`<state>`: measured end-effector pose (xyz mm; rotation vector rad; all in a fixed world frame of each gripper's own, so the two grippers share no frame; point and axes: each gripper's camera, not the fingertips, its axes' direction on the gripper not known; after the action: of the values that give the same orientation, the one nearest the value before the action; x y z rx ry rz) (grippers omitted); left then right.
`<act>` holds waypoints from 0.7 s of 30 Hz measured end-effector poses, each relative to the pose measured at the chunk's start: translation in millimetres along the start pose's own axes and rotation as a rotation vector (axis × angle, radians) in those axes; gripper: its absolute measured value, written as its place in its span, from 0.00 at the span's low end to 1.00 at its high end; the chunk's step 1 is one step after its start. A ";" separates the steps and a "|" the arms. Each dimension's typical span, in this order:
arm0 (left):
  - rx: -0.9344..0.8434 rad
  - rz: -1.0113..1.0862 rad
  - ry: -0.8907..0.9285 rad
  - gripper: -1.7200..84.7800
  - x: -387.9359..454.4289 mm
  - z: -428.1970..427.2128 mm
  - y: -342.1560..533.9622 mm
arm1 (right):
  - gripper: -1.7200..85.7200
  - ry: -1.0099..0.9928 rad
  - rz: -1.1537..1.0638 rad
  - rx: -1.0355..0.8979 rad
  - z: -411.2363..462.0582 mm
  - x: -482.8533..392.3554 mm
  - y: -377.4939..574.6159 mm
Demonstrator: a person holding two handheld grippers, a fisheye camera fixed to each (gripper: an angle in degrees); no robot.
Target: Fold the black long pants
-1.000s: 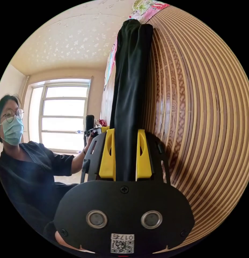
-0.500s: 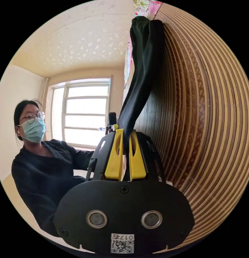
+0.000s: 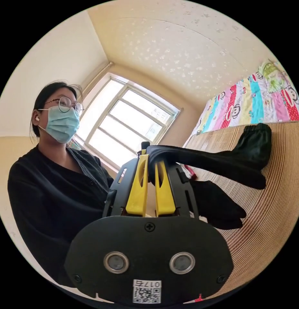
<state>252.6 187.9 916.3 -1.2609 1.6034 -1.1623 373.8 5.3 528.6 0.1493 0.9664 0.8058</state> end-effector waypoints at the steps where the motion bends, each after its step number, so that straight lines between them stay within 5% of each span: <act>1: 0.004 0.049 0.010 0.07 29.0 0.2 -9.3 | 0.02 0.001 -0.025 -0.002 -1.3 -15.8 -4.6; 12: 0.186 0.261 -0.023 0.07 193.9 2.5 -91.4 | 0.02 0.086 -0.346 0.028 -8.6 -240.8 -104.5; 21: -0.062 -0.158 -0.288 0.07 5.8 31.2 -116.5 | 0.02 0.301 0.119 -0.099 30.5 -55.1 -149.2</act>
<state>312.2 165.5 1018.9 -1.5425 1.3554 -0.9774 461.7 -130.2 516.0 -0.0013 1.2059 1.0024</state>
